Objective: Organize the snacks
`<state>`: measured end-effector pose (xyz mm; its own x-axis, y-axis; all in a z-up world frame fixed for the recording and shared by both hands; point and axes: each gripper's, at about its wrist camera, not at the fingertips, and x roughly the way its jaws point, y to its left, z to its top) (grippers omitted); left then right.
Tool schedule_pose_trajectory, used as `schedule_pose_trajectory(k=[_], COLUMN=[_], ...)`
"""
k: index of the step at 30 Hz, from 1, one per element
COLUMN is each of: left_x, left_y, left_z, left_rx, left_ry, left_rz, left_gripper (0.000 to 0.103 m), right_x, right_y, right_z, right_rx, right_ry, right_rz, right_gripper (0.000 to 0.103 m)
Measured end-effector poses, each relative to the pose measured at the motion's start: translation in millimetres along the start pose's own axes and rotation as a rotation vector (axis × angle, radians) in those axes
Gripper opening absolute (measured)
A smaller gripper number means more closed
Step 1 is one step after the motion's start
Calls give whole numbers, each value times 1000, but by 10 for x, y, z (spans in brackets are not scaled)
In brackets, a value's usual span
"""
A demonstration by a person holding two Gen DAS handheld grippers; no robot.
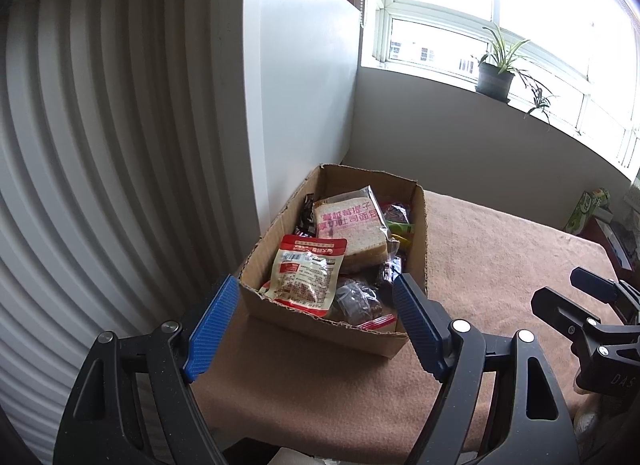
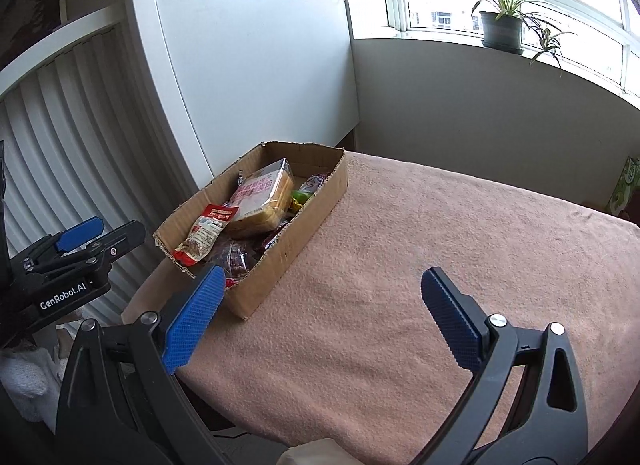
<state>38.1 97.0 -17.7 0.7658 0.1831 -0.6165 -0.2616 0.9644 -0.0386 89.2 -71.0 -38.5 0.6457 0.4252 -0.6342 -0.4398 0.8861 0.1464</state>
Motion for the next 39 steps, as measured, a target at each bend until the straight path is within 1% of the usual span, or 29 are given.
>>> schedule_pose_trajectory(k=[11,15,39], left_x=[-51,-15,-97], left_y=[-9,-11,-101], left_z=[-26,-55,-97], left_rx=[-11,-10,-4], left_ry=[-1,17,23], left_rz=[1,6,-22], left_gripper=[81,81,81], right_x=[-21,-31,-93], right_y=[10,19,53], right_z=[-21,-40,-102], right_rx=[-1,0,12], right_ry=[3,5,12], right_rz=[6,8,16], right_gripper=[100,100,100])
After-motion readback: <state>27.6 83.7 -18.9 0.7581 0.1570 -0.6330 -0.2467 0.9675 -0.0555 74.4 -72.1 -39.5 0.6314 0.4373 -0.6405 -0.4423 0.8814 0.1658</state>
